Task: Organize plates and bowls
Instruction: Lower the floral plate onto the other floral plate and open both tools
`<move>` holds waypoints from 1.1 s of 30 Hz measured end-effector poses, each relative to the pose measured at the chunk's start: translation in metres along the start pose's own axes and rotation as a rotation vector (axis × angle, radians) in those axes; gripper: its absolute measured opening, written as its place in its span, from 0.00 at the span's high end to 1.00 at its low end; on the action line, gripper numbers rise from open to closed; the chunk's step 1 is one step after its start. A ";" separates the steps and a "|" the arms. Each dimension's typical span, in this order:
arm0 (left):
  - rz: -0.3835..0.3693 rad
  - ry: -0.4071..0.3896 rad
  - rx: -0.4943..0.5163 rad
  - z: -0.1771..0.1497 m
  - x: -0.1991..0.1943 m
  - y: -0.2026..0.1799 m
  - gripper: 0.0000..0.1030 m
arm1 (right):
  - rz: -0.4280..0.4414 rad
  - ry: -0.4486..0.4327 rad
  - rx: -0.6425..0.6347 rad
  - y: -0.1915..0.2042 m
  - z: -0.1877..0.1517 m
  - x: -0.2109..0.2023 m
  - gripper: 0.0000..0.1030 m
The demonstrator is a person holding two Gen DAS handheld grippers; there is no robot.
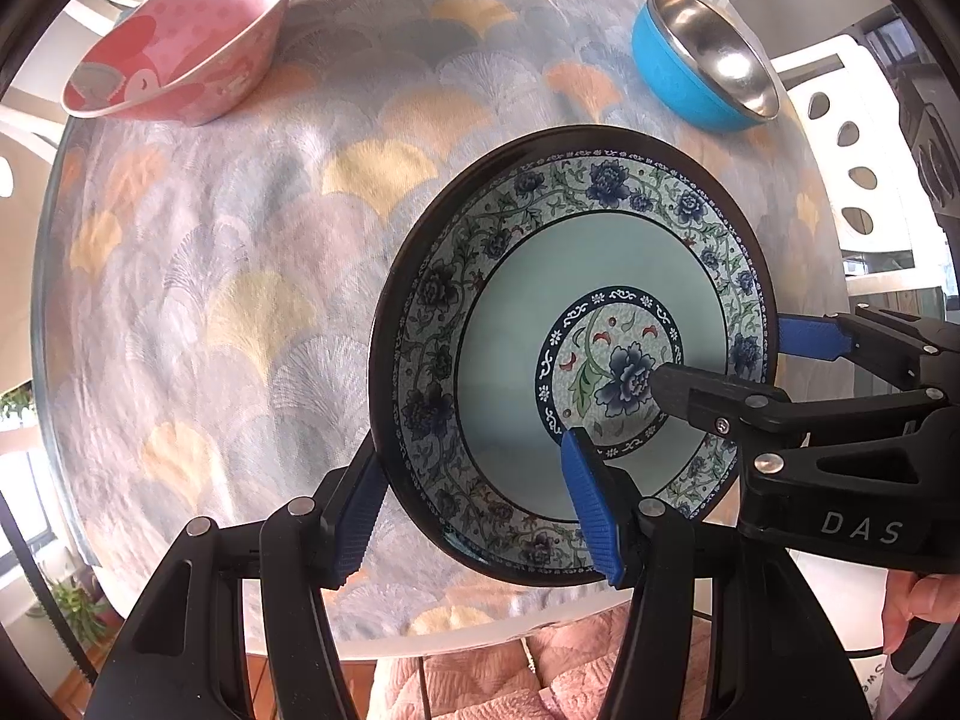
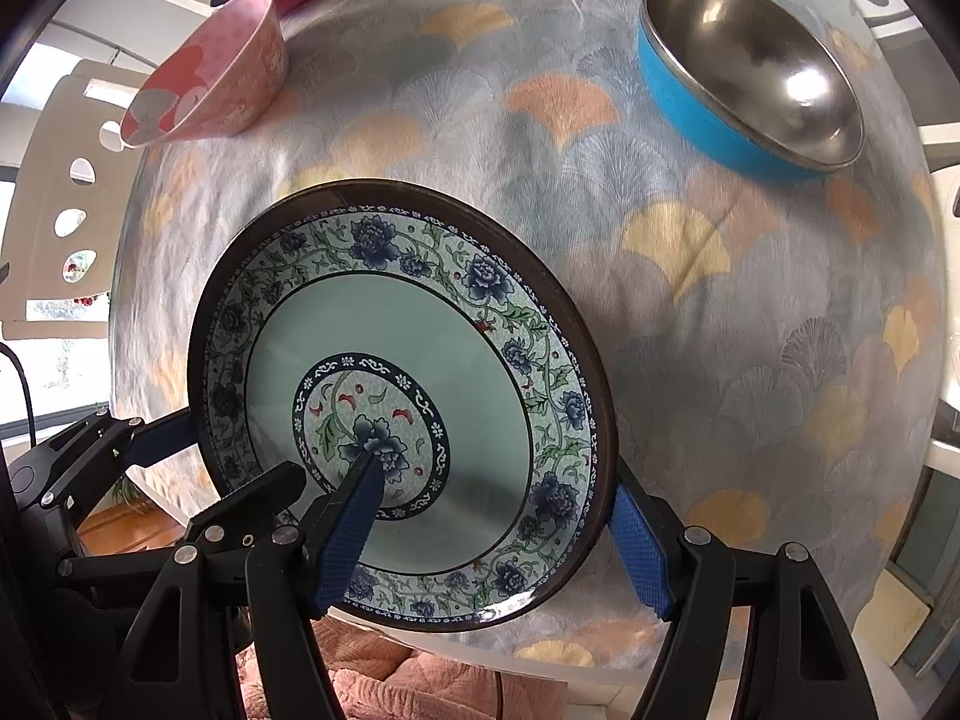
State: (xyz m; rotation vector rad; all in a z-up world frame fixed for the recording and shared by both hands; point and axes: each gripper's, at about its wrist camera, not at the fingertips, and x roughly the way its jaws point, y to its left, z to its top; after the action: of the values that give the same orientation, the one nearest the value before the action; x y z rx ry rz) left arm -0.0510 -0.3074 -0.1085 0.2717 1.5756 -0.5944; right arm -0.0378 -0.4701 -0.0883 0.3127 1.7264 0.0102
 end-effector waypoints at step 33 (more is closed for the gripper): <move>-0.014 0.044 -0.018 0.009 0.019 0.007 0.47 | 0.007 0.031 0.038 0.007 -0.003 0.019 0.30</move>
State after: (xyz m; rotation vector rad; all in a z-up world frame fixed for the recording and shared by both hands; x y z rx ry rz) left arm -0.0419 -0.3092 -0.1286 0.2623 1.6255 -0.5883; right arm -0.0425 -0.4589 -0.1044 0.3482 1.7581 -0.0121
